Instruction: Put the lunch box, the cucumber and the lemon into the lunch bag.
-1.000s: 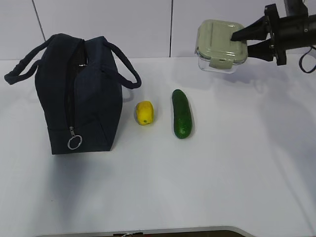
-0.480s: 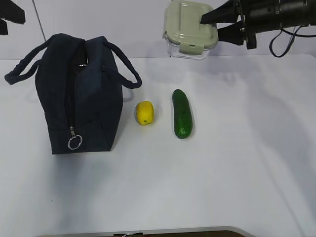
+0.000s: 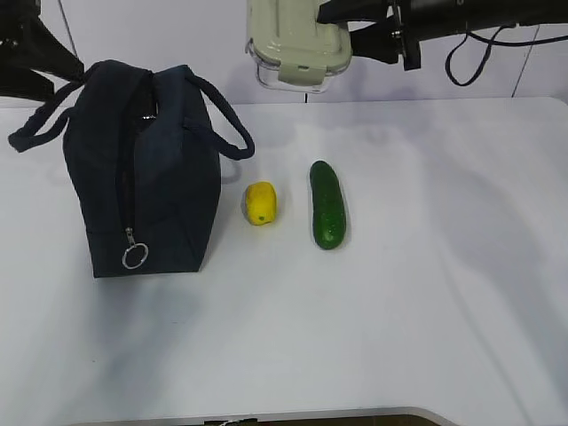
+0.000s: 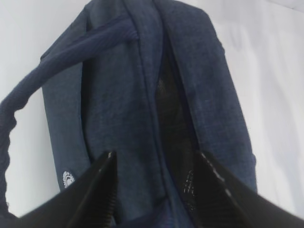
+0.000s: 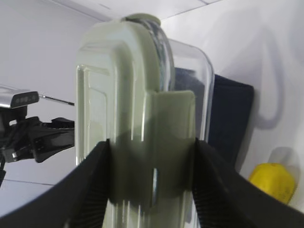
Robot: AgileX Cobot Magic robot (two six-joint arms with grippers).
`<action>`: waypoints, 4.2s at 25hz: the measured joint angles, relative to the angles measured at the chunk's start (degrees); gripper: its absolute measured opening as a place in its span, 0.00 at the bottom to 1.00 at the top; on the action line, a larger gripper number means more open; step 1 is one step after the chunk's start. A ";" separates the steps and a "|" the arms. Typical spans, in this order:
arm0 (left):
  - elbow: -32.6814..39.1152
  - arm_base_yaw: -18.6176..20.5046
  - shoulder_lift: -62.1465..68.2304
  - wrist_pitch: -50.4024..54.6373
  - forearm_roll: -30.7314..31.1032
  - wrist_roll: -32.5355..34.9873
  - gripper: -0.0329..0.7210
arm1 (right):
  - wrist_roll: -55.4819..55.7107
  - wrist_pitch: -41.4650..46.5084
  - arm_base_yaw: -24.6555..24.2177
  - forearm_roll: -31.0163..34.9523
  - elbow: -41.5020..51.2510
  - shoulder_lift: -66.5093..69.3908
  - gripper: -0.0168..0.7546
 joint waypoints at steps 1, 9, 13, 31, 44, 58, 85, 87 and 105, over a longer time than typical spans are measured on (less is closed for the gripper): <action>0.00 0.00 0.46 0.10 -0.12 0.00 0.55 | 0.00 0.00 0.28 0.00 0.00 0.00 0.52; 0.00 -0.04 4.77 0.69 -3.32 1.74 0.55 | 0.13 0.14 3.66 0.73 0.00 0.00 0.52; 0.00 -1.25 6.21 0.79 -5.74 3.45 0.55 | 0.13 0.14 4.87 1.34 0.00 0.00 0.52; -0.11 -4.21 6.42 1.58 -8.12 4.40 0.03 | 0.13 0.11 8.73 2.39 -0.02 0.59 0.52; -0.11 -5.81 6.42 1.68 -8.12 4.43 0.03 | 0.02 -7.05 12.71 2.53 -0.12 2.51 0.52; -0.45 -5.81 6.42 1.68 -8.98 4.43 0.03 | -1.05 -9.10 14.00 -7.72 -0.33 6.83 0.52; -0.45 -5.81 6.42 2.22 -10.33 4.65 0.03 | -15.54 -17.96 22.53 -13.40 -0.45 7.44 0.57; -0.45 -5.81 6.42 2.22 -9.91 4.65 0.03 | -15.54 -16.97 22.53 -13.40 -0.45 7.44 0.57; -0.45 -5.81 6.42 2.22 -3.32 4.65 0.03 | -5.10 0.92 22.81 -35.76 -19.27 7.44 0.57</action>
